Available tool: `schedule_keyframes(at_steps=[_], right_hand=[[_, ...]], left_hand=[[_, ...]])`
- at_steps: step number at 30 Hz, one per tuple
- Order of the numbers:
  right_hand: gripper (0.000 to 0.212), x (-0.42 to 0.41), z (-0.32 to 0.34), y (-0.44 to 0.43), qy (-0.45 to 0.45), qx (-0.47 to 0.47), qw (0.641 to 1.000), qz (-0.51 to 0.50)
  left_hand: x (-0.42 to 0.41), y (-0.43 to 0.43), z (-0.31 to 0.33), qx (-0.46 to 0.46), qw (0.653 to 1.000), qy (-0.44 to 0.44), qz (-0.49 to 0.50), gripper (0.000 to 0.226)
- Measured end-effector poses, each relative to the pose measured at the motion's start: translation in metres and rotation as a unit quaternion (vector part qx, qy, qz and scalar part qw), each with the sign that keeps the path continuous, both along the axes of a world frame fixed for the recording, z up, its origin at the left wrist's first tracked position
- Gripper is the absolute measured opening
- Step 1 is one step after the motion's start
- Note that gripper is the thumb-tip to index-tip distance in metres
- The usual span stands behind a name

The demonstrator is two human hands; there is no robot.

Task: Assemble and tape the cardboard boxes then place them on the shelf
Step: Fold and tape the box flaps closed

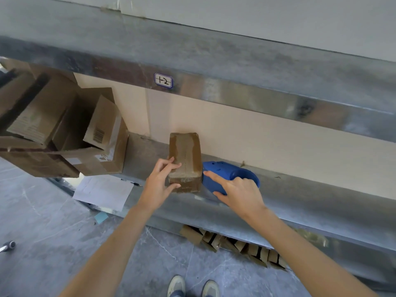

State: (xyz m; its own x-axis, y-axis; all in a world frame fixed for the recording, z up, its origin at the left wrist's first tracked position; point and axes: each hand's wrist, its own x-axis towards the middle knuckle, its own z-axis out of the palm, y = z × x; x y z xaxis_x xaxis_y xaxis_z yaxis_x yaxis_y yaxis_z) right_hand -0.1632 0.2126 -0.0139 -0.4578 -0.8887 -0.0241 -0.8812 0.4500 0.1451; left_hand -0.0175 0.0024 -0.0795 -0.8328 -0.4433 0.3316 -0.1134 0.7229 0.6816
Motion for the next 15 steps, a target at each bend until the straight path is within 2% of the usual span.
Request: schedule_keyframes(at_steps=[5,8,12,15], right_hand=[[0.062,-0.007,-0.002,-0.016,-0.047,0.001,0.998,-0.035],[0.062,-0.018,-0.009,-0.021,-0.064,-0.030,0.996,-0.048],[0.063,-0.043,-0.023,-0.012,-0.216,-0.106,0.963,-0.124],[0.070,-0.063,-0.037,-0.012,-0.295,-0.096,0.938,-0.153]], left_hand=[[-0.001,0.007,0.003,0.012,1.000,-0.001,-0.014,0.059],[-0.002,0.005,0.009,0.009,1.000,-0.016,-0.012,0.063],[-0.002,0.007,0.011,0.009,0.999,-0.041,0.004,0.063],[-0.001,0.010,0.010,0.009,0.999,-0.044,0.006,0.060]])
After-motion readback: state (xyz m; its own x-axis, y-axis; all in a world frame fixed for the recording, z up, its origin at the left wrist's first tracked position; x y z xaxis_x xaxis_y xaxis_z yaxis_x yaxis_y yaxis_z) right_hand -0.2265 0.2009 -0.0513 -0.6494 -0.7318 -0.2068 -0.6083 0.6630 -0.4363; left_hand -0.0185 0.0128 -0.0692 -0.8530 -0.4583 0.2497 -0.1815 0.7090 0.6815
